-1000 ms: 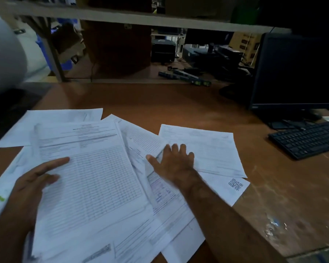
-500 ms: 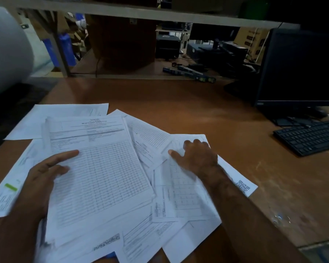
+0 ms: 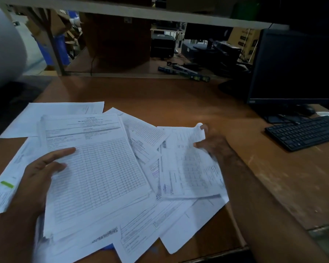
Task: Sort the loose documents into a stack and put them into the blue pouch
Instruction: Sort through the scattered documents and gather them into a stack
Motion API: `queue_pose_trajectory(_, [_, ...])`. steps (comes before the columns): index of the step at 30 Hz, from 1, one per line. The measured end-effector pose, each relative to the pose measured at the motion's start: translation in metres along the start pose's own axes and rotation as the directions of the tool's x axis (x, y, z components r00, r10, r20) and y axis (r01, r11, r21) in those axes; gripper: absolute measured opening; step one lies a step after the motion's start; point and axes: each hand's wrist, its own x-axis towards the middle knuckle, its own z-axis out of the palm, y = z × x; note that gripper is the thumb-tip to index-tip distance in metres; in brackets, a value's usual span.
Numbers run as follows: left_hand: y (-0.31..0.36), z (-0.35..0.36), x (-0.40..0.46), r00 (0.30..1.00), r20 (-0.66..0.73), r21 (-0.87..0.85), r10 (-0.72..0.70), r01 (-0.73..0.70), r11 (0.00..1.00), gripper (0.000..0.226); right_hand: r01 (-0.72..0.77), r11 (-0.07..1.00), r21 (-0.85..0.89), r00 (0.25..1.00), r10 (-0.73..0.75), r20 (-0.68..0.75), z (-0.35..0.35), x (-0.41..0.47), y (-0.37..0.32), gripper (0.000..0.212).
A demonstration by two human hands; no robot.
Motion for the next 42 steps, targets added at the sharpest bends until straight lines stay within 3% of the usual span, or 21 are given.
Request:
queue_pose_trajectory(4, [0.006, 0.004, -0.003, 1.0, -0.016, -0.042, -0.017, 0.016, 0.999, 0.038, 0.078, 0.997, 0.004, 0.994, -0.077, -0.077, -0.022, 0.023, -0.003, 0.072])
queue_pose_trajectory(7, [0.015, 0.008, -0.006, 1.0, -0.021, -0.011, -0.011, 0.011, 1.0, 0.038, 0.248, 0.968, -0.035, 0.963, -0.251, -0.104, -0.064, 0.026, -0.036, 0.055])
queue_pose_trajectory(11, [0.019, 0.01, -0.005, 0.999, -0.024, -0.026, -0.026, 0.025, 0.999, 0.038, 0.448, 0.893, 0.04, 0.871, -0.446, 0.205, -0.109, 0.0, -0.095, 0.038])
queue_pose_trajectory(14, [0.018, 0.01, -0.006, 0.999, -0.016, -0.032, -0.029, 0.028, 0.999, 0.038, 0.431, 0.9, 0.067, 0.814, -0.42, 0.402, -0.107, -0.004, -0.122, 0.03])
queue_pose_trajectory(18, [0.019, 0.011, -0.005, 0.999, -0.051, -0.048, -0.016, 0.013, 0.999, 0.041, 0.45, 0.888, -0.093, 0.863, -0.406, 0.299, -0.098, 0.002, -0.131, 0.018])
queue_pose_trajectory(19, [0.017, 0.01, -0.003, 0.998, -0.051, -0.049, -0.025, 0.023, 0.999, 0.042, 0.45, 0.893, -0.023, 0.867, -0.43, 0.251, -0.099, 0.003, -0.129, 0.016])
queue_pose_trajectory(21, [0.015, 0.008, -0.001, 0.999, -0.037, -0.044, -0.035, 0.034, 0.998, 0.042, 0.461, 0.824, 0.33, 0.861, -0.505, 0.056, -0.102, 0.002, -0.125, 0.022])
queue_pose_trajectory(23, [0.012, 0.007, 0.0, 0.999, -0.039, -0.041, -0.029, 0.028, 0.999, 0.042, 0.424, 0.541, 0.726, 0.871, -0.462, -0.164, -0.103, -0.001, -0.124, 0.034])
queue_pose_trajectory(24, [0.011, 0.006, 0.001, 0.999, -0.041, -0.033, -0.022, 0.021, 0.999, 0.042, 0.385, 0.405, 0.829, 0.884, -0.421, -0.205, -0.1, -0.002, -0.125, 0.038])
queue_pose_trajectory(25, [0.009, 0.005, 0.001, 0.999, -0.038, -0.019, -0.014, 0.013, 1.0, 0.042, 0.34, 0.33, 0.881, 0.902, -0.381, -0.205, -0.092, 0.001, -0.125, 0.04])
queue_pose_trajectory(26, [0.007, 0.003, 0.002, 0.999, -0.037, -0.008, -0.014, 0.014, 1.0, 0.042, 0.295, 0.323, 0.9, 0.923, -0.339, -0.181, -0.079, 0.006, -0.123, 0.042])
queue_pose_trajectory(27, [0.004, 0.001, 0.003, 0.999, -0.034, -0.004, -0.017, 0.017, 1.0, 0.043, 0.257, 0.41, 0.875, 0.948, -0.282, -0.146, -0.062, 0.011, -0.12, 0.043])
queue_pose_trajectory(29, [0.002, -0.003, 0.004, 0.999, -0.026, 0.012, -0.024, 0.024, 1.0, 0.046, 0.246, 0.757, 0.605, 0.969, -0.204, -0.14, -0.023, 0.017, -0.111, 0.05])
queue_pose_trajectory(31, [0.003, -0.002, 0.003, 1.0, -0.018, 0.029, -0.022, 0.023, 0.999, 0.047, 0.282, 0.892, 0.353, 0.959, -0.252, -0.13, 0.019, 0.013, -0.1, 0.051])
queue_pose_trajectory(35, [0.009, 0.003, 0.0, 0.999, -0.024, -0.026, -0.041, 0.04, 0.999, 0.045, 0.181, 0.951, 0.251, 0.983, -0.185, -0.008, 0.068, 0.003, -0.09, 0.078])
queue_pose_trajectory(37, [0.011, 0.005, -0.001, 0.998, -0.023, -0.064, -0.053, 0.051, 0.997, 0.043, 0.072, 0.914, 0.4, 0.975, -0.148, 0.163, 0.06, 0.002, -0.083, 0.084])
queue_pose_trajectory(39, [0.013, 0.006, -0.001, 0.998, -0.025, -0.094, -0.053, 0.05, 0.994, 0.042, -0.005, 0.835, 0.551, 0.909, -0.226, 0.35, 0.039, -0.001, -0.069, 0.074])
queue_pose_trajectory(42, [0.015, 0.005, 0.002, 0.999, -0.024, -0.052, -0.029, 0.028, 0.998, 0.043, 0.037, 0.766, 0.642, 0.821, -0.39, 0.418, 0.022, -0.007, -0.045, 0.067])
